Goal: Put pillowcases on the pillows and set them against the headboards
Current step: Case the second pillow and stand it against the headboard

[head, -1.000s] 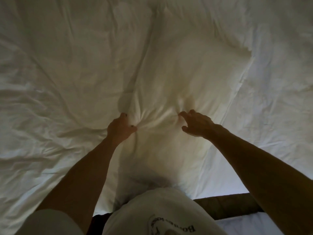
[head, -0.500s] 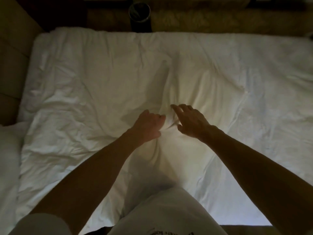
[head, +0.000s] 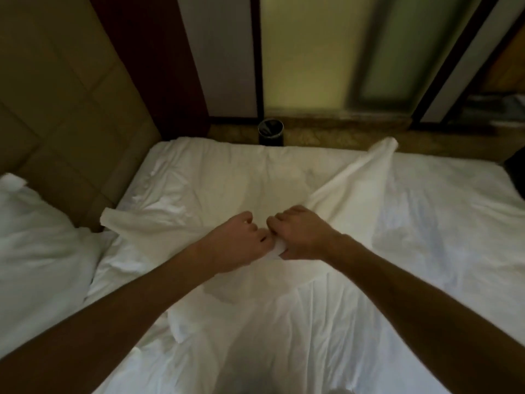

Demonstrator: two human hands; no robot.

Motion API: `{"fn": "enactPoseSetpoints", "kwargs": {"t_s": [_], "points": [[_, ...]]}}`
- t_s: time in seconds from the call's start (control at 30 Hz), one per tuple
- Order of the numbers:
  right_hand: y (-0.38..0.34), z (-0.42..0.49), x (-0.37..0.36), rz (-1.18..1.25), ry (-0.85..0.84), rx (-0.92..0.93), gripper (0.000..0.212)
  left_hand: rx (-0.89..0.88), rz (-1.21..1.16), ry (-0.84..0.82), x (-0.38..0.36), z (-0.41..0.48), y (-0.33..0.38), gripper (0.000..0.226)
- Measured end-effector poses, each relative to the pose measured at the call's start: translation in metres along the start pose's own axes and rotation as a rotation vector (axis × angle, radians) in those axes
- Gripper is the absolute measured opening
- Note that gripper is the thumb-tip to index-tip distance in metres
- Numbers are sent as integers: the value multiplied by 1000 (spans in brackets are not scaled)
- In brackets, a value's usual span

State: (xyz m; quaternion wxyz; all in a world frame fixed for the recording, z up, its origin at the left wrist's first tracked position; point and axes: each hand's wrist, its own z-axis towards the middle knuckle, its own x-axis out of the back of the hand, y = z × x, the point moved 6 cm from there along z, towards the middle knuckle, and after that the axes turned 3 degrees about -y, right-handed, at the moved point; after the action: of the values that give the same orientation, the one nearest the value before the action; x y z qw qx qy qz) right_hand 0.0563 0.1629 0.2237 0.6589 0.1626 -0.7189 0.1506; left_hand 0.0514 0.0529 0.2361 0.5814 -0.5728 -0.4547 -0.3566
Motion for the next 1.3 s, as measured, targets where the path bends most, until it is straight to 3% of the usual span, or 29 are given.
{"fn": "enactPoseSetpoints", "kwargs": {"t_s": [0.13,0.27,0.6,0.73,0.8,0.93,1.17,1.3], "points": [[-38,3,-7,52,-1,-82,62,149,-9,-152,-19,-64,9,25],[-58,-7,-33,4,-110,-160,55,352,-91,-299,-67,-124,20,45],[-62,-41,-77,-52,-184,-371,36,596,-217,-176,-78,-136,9,39],[-65,-37,-84,26,-252,-459,36,654,-283,-152,-89,-138,5,58],[-65,-33,-82,49,-225,-483,34,647,-285,-161,-97,-139,0,66],[-63,-19,-58,2,-39,-532,13,630,-223,-121,-101,-136,-17,42],[-61,13,-16,-100,99,-497,33,666,-200,-20,-101,-143,-58,41],[-75,20,-40,35,-73,-383,35,668,-198,-6,-111,-152,-63,38]]}}
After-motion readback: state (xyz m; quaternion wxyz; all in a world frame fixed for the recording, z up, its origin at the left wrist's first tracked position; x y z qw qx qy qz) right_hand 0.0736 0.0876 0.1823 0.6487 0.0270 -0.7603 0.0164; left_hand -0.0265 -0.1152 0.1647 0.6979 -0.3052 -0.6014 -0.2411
